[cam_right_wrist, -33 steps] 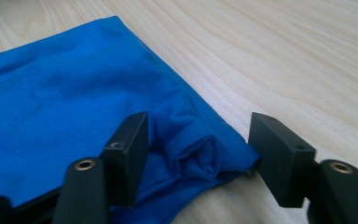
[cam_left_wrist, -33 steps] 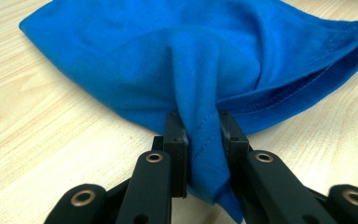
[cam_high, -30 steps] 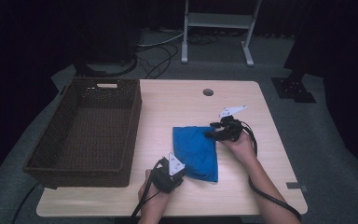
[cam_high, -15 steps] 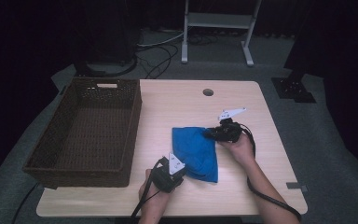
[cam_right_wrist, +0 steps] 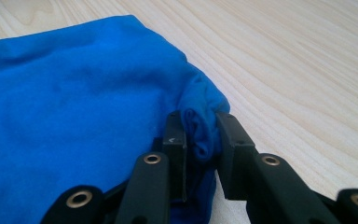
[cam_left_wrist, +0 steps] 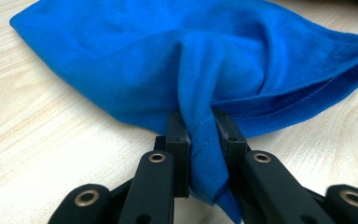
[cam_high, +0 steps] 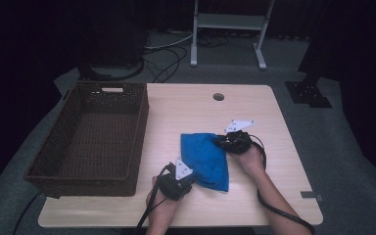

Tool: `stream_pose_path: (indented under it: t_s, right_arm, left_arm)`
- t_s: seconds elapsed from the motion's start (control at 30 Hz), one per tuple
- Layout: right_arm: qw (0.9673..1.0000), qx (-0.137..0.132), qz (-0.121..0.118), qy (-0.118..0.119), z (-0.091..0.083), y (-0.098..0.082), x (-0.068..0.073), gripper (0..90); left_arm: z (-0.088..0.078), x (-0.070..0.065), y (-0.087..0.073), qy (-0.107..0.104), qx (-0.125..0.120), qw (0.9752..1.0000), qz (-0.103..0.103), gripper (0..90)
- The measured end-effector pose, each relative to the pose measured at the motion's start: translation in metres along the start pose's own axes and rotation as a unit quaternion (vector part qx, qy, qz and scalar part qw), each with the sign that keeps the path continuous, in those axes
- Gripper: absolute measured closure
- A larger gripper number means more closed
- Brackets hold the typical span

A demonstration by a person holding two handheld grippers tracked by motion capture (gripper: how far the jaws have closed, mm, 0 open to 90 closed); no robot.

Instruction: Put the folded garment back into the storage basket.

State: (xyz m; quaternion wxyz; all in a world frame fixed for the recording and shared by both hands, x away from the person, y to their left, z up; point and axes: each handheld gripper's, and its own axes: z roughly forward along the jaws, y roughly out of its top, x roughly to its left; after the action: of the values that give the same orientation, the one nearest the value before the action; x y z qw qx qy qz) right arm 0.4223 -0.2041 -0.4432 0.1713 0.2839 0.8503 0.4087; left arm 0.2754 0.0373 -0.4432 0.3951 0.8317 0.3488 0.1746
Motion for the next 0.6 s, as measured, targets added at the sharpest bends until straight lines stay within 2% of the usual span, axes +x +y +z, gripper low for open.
stream_pose_path:
  t_s: [0.1, 0.2, 0.3, 0.5, 0.6]
  right_arm:
    - [1.0000, 0.000, -0.001, -0.002, -0.0001, -0.0001, 0.0003, 75.2]
    - [1.0000, 0.000, -0.001, -0.003, -0.0001, 0.0000, 0.0005, 75.2]
    - [1.0000, 0.002, -0.002, -0.004, 0.0000, 0.0004, 0.0007, 75.2]
    - [1.0000, 0.004, 0.000, -0.007, -0.0001, 0.0012, 0.0014, 75.3]
    - [1.0000, 0.007, 0.001, -0.006, -0.0003, 0.0018, 0.0015, 75.3]
  left_arm:
    - [-0.0004, -0.0009, 0.0005, 0.004, -0.010, 0.9999, 0.008, 79.5]
    - [-0.0016, -0.0016, 0.0009, 0.008, -0.031, 0.9994, 0.015, 79.9]
    - [-0.0018, -0.0016, 0.0017, 0.010, -0.049, 0.9987, 0.014, 80.4]
    - [-0.0007, -0.0004, 0.0036, 0.008, -0.073, 0.9973, 0.005, 80.6]
    - [0.0008, 0.0032, 0.0053, -0.001, -0.096, 0.9953, -0.011, 80.7]
